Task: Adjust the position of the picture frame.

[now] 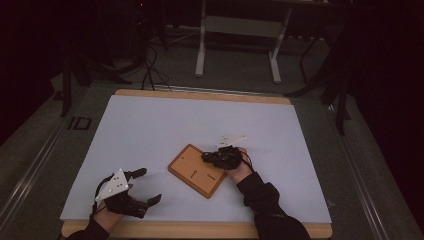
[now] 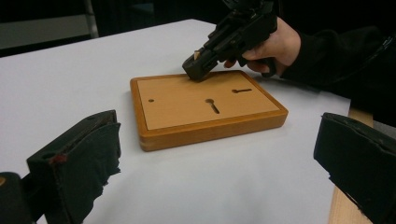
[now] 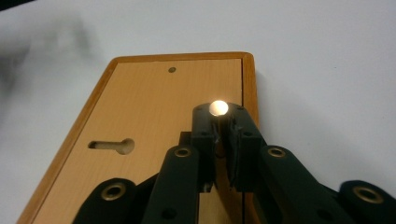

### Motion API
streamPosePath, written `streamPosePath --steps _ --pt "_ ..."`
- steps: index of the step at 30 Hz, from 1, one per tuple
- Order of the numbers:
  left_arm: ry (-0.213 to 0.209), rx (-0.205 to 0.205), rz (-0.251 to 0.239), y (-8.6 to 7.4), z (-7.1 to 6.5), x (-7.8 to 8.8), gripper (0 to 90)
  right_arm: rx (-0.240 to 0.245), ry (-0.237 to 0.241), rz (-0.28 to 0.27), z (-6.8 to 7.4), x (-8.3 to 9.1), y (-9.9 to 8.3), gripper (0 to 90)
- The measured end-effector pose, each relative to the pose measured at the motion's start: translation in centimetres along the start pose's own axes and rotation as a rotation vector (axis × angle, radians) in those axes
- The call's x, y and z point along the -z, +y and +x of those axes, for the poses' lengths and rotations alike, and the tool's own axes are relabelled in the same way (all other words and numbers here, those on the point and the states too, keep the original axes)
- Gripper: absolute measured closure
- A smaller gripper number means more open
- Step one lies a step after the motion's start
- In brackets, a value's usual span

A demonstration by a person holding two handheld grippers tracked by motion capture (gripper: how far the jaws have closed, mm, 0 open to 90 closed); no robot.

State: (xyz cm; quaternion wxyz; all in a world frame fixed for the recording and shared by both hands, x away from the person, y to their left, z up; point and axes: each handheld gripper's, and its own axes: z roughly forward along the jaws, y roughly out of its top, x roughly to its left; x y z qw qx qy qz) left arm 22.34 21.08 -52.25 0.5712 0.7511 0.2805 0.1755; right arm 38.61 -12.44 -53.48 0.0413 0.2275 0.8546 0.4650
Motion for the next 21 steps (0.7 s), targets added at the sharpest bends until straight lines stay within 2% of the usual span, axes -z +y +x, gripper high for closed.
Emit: streamPosePath --steps 3,6,9,10,12,16,21 --pt "-0.011 0.003 -0.008 0.0 -0.1 -0.1 0.9 -0.019 0.02 -0.023 -0.1 0.4 0.0 76.3" --pt "-0.016 0.044 0.021 0.0 -0.1 -0.4 1.4 -0.018 0.014 -0.048 0.0 1.2 0.4 71.9" --pt "-0.01 0.037 0.001 0.2 -0.4 -0.4 1.4 -0.015 0.002 -0.08 0.2 2.5 0.6 69.8" --pt "-0.016 0.047 -0.002 0.4 -0.5 -0.3 1.4 -0.017 -0.001 -0.09 0.2 3.0 0.7 68.4" --pt "-0.047 0.06 -0.001 0.6 -0.7 -0.4 1.4 -0.029 -0.007 -0.108 0.3 4.0 0.7 67.3" --pt "-0.09 0.059 0.012 0.8 -1.1 -0.8 1.4 -0.019 -0.027 -0.129 0.7 5.5 0.7 65.5" --pt "-0.138 0.052 0.051 0.7 -1.6 -1.2 7.2 -0.019 -0.027 -0.147 1.5 6.9 0.3 64.1"
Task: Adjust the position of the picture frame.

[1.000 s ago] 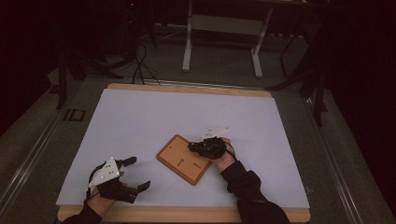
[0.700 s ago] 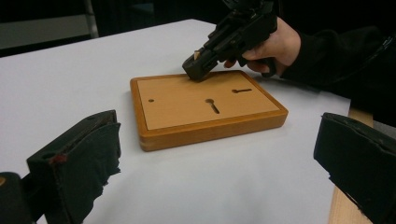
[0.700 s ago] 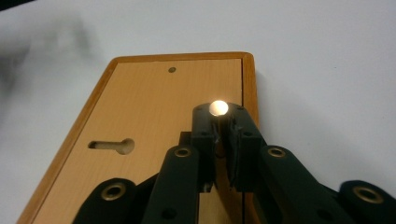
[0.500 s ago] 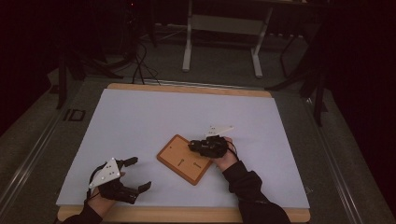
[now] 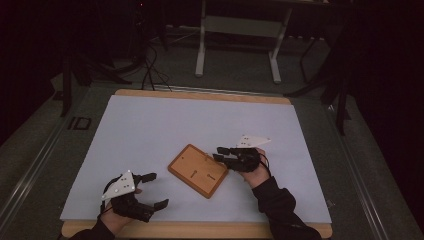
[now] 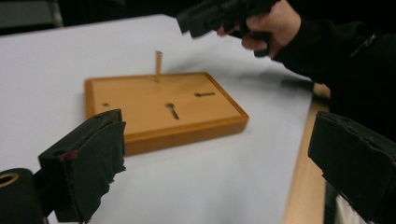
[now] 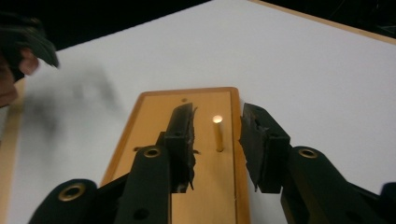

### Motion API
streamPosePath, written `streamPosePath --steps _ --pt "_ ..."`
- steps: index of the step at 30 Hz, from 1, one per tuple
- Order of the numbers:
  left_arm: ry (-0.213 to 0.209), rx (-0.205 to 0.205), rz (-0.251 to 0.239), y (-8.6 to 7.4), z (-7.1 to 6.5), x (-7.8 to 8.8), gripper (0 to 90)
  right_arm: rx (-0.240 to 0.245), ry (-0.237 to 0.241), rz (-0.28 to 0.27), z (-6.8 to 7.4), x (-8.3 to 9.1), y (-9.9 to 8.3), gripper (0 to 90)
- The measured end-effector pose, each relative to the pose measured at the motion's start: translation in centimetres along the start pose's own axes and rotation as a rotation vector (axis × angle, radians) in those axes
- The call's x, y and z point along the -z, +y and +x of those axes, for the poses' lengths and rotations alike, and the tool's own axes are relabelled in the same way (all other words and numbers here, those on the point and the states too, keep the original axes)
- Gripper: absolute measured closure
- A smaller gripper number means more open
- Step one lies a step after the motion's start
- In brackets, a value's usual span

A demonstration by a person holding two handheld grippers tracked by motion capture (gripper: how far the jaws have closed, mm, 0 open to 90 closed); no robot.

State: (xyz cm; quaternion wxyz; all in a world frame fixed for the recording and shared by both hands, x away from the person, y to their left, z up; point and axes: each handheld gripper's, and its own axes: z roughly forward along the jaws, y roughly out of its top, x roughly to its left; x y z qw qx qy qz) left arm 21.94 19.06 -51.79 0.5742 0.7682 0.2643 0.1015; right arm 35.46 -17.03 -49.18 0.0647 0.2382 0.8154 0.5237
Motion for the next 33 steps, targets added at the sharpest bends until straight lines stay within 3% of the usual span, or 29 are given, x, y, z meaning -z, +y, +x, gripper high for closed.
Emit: streamPosePath --steps 5,7,8,13,19,21,23,24,26,33 --pt "-0.017 0.008 0.023 0.1 -0.3 -0.3 26.8 0.002 0.002 -0.014 0.8 1.3 -0.4 62.1" --pt "-0.011 0.028 0.04 0.1 -0.5 -0.9 26.8 0.011 -0.013 -0.018 1.0 1.7 -0.5 62.1" --pt "-0.014 0.029 0.051 0.2 -0.6 -1.1 33.4 0.002 -0.016 -0.026 1.3 2.8 -0.8 58.5" --pt "-0.002 0.003 0.096 0.6 -1.4 -2.6 57.4 -0.021 -0.058 -0.062 1.4 4.7 -1.6 46.4" --pt "0.019 -0.024 0.168 1.4 -1.7 -4.8 72.5 -0.071 -0.094 -0.118 1.1 6.6 -2.4 25.3" --pt "0.022 -0.033 0.221 1.5 -1.9 -5.7 76.1 -0.086 -0.078 -0.125 1.0 6.9 -2.6 17.4" --pt "0.009 -0.037 0.255 1.4 -2.0 -6.4 83.1 -0.092 -0.069 -0.113 1.0 7.2 -2.9 16.9" --pt "0.009 -0.037 0.255 1.4 -2.0 -6.4 84.9 -0.092 -0.069 -0.113 1.0 7.2 -2.9 16.9" --pt "-0.001 -0.056 0.318 1.2 -2.5 -7.7 89.3 -0.093 -0.071 -0.131 0.9 7.6 -3.2 17.1" --pt "0.0 -0.05 0.388 1.1 -2.5 -9.3 89.6 -0.088 -0.082 -0.168 0.9 8.2 -2.9 17.1"
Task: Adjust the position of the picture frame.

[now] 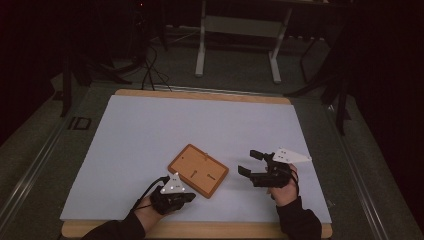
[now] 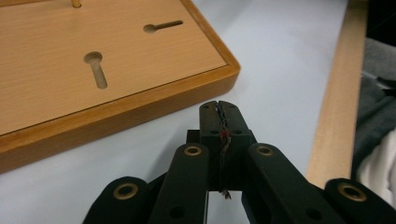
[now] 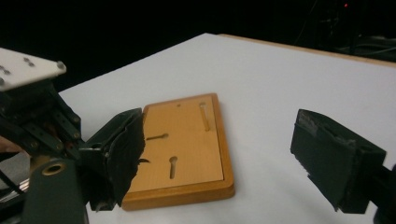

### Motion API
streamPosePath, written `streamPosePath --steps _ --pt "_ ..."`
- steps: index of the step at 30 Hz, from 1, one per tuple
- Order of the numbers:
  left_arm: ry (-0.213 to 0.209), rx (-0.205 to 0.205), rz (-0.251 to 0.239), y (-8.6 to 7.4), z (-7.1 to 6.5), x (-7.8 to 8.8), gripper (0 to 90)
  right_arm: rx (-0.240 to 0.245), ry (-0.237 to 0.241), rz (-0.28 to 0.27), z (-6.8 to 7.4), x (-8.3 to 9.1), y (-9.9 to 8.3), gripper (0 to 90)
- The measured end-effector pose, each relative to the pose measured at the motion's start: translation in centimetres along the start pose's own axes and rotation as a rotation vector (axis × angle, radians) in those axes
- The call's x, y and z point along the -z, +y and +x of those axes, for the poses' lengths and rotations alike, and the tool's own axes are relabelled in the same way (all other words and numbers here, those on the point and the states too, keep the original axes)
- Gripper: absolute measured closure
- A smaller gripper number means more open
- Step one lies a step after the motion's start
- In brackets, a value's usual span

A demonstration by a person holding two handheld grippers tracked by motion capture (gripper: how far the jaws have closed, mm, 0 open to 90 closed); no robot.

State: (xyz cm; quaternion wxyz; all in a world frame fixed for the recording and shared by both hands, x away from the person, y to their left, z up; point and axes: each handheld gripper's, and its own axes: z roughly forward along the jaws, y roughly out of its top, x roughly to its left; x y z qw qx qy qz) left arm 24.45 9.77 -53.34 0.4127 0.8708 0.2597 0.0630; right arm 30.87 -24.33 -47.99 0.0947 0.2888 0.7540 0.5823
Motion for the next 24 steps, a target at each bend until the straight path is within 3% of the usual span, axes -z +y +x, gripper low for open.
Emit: streamPosePath --steps 3,4,7,16,19,24 --pt "0.002 -0.001 0.003 0.1 0.0 -0.2 89.6 0.001 -0.002 -0.004 0.0 0.0 0.1 17.1" --pt "0.005 -0.013 0.029 0.3 0.0 -0.8 89.6 0.001 -0.002 -0.004 0.0 0.0 0.1 17.1" --pt "0.004 -0.019 0.048 0.3 0.1 -1.4 89.6 0.007 -0.002 -0.004 0.0 0.0 0.0 17.1" --pt "-0.002 -0.03 0.074 1.2 0.1 -2.4 89.6 -0.003 -0.005 -0.01 -0.2 0.2 0.0 17.1" --pt "0.009 -0.053 0.09 1.5 0.0 -2.6 89.8 -0.008 -0.004 -0.007 -0.3 0.2 0.0 17.1" --pt "0.004 -0.049 0.093 2.1 0.1 -3.1 89.8 -0.011 -0.007 -0.005 -0.4 0.2 0.0 17.2"
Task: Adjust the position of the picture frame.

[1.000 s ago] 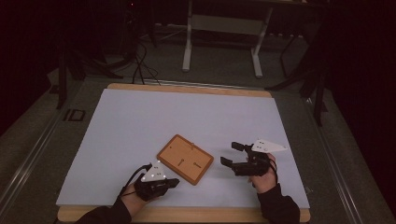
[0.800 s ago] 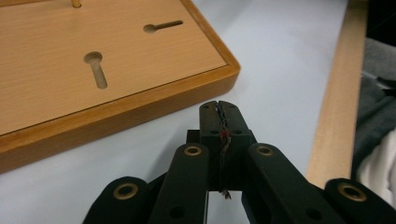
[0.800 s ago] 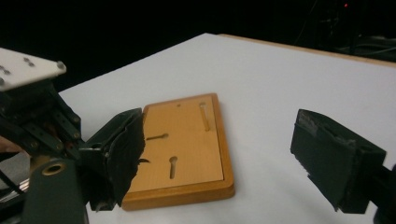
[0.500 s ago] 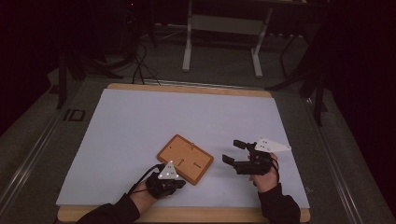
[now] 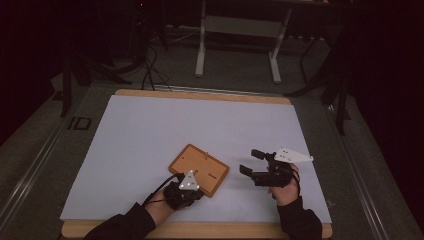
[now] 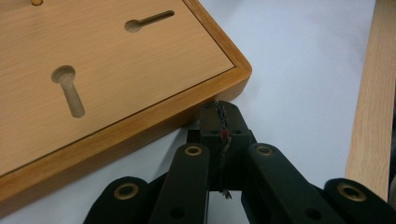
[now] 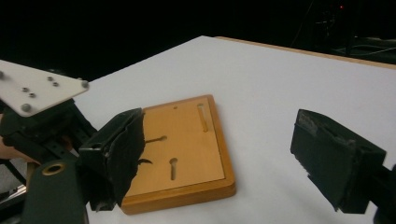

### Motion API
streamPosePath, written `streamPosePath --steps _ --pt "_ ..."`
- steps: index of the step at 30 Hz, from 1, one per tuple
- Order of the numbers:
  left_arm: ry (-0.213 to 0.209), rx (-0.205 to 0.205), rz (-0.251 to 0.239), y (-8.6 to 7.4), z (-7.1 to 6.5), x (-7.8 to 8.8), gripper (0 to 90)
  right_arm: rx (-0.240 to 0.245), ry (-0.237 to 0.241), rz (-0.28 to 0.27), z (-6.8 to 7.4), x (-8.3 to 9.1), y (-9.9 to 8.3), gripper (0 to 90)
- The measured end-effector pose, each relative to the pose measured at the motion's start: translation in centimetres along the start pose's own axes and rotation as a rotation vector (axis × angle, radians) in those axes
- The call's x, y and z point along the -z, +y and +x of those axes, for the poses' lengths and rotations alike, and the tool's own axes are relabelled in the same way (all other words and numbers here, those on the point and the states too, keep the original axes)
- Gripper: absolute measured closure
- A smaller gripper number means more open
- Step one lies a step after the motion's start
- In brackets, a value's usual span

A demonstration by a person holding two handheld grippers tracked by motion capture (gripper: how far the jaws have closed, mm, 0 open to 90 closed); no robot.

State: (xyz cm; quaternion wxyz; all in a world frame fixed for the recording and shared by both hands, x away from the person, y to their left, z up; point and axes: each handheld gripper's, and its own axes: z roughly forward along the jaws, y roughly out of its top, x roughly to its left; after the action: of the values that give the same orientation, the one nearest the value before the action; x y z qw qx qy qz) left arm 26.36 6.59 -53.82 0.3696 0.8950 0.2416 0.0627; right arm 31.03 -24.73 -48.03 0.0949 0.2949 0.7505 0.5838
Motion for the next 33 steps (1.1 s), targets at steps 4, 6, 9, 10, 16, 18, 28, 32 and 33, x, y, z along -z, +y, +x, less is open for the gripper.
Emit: streamPosePath --steps 4,6,9,10,16,18,28,32,33 --pt "-0.011 0.002 -0.007 0.5 0.2 -0.6 89.8 0.001 -0.003 -0.006 -0.1 0.2 0.0 17.1" --pt "-0.009 0.004 -0.013 0.8 0.2 -0.9 89.8 0.002 -0.014 -0.003 -0.2 0.3 0.0 17.2" --pt "-0.01 0.006 -0.02 1.2 0.2 -1.4 89.8 -0.004 -0.016 -0.004 -0.4 0.3 -0.1 17.2" --pt "-0.008 0.003 -0.02 1.3 0.3 -1.5 89.8 -0.006 -0.015 -0.002 -0.4 0.3 -0.1 17.1" --pt "-0.003 0.001 -0.024 2.3 0.4 -2.5 89.8 0.004 -0.016 -0.003 -0.4 0.4 -0.1 17.1" --pt "-0.002 0.002 -0.025 2.6 0.4 -2.7 89.8 0.003 -0.015 -0.004 -0.4 0.4 -0.1 17.1" --pt "0.002 0.002 -0.025 3.7 0.7 -3.8 89.8 0.014 -0.009 -0.005 -0.5 0.4 -0.2 17.2" --pt "0.006 0.001 -0.031 4.2 0.9 -4.2 89.8 0.012 -0.007 -0.007 -0.6 0.4 -0.3 17.2" --pt "0.004 -0.001 -0.029 4.3 1.0 -4.3 89.9 0.011 0.001 -0.015 -0.6 0.4 -0.3 17.1"
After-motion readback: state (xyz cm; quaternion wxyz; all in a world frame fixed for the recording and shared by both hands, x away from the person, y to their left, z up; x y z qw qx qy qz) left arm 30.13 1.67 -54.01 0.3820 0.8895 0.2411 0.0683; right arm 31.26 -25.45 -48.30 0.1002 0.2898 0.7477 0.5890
